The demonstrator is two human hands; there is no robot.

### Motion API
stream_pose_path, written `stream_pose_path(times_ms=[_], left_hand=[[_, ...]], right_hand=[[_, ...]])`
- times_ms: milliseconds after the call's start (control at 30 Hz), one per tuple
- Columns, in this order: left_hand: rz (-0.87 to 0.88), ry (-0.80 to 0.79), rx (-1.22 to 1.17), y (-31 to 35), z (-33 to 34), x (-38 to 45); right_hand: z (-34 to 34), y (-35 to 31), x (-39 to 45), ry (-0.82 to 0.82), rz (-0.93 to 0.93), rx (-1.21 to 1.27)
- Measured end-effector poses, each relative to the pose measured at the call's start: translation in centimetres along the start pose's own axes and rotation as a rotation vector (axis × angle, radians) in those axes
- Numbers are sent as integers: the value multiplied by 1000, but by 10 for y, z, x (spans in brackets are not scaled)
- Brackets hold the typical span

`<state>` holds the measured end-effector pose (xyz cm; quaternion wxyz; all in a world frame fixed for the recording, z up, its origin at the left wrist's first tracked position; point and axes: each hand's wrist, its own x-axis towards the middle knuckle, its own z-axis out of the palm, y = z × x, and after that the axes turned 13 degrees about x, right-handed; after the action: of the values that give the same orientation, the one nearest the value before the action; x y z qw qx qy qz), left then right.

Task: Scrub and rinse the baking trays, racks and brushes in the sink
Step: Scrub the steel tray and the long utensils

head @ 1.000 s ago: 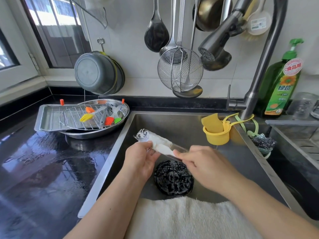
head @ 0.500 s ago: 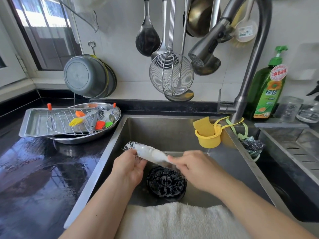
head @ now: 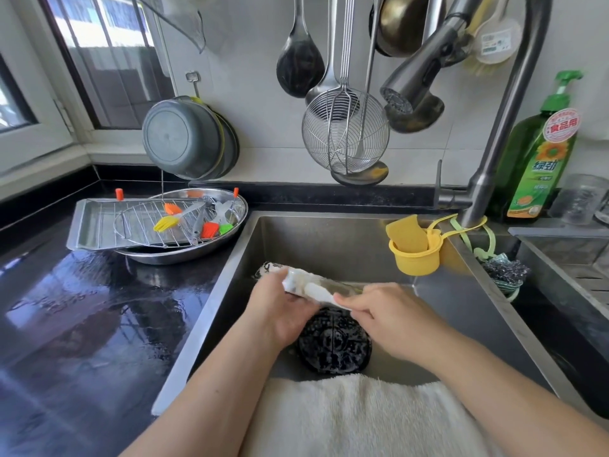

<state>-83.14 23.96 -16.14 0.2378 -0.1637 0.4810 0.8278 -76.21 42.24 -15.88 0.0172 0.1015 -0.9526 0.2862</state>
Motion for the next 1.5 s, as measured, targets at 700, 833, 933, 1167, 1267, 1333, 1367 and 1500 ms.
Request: stream_pose_path(times_ms=[700,833,933,1167,1267,1333,1367,1500], left_hand=[[110,82,-36,3,-5,-2],[106,91,34,-1,0,2],[104,134,19,1,-5,3],[56,109,48,0,-2,1],[70,110,3,5,-6,1],[100,119,-54,9,-9,3],[102,113,-60,9,-9,3],[-12,14,95,-4,1,-4]], right_hand=[[-8,4,-1,47,10,-61],[-4,-8,7,8,-44,-41],[-7,-6,6,-21,-35,-47],[-5,-1,3,-79,-25,-20],[-10,5,8,-51,8,-3],[-18,21,2,-51,85,-11],[-19,24,-1,-54,98,-8],[-3,-4,3,-70,-37,25]])
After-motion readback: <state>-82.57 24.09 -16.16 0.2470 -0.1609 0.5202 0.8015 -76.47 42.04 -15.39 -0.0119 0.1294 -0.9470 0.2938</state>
